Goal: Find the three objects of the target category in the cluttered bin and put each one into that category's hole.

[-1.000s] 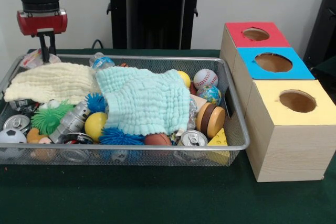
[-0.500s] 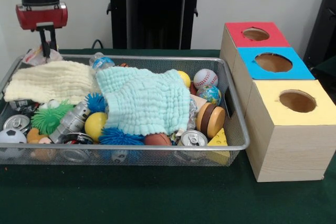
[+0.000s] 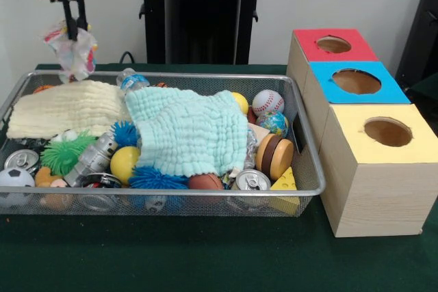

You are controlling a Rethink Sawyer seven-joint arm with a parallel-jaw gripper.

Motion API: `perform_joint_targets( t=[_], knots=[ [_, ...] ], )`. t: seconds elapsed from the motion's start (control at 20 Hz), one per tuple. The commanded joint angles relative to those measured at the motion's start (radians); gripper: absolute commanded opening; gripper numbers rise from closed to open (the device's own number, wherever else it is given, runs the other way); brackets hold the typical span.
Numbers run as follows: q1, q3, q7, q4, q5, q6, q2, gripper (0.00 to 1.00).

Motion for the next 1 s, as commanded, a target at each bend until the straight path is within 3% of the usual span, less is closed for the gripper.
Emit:
perform_joint_targets(
  t=[0.05, 0.55, 1.0],
  knots=[
    [0.142, 0.090, -0.014, 0.072, 0.184, 0.151, -0.148, 0.00],
    [0.273, 0.068, 0.029, 0.110, 0.288, 0.096, -0.167, 0.00],
    [0.333, 0.002, 0.021, 0.220, 0.211, 0.053, -0.177, 0.00]
  ],
)
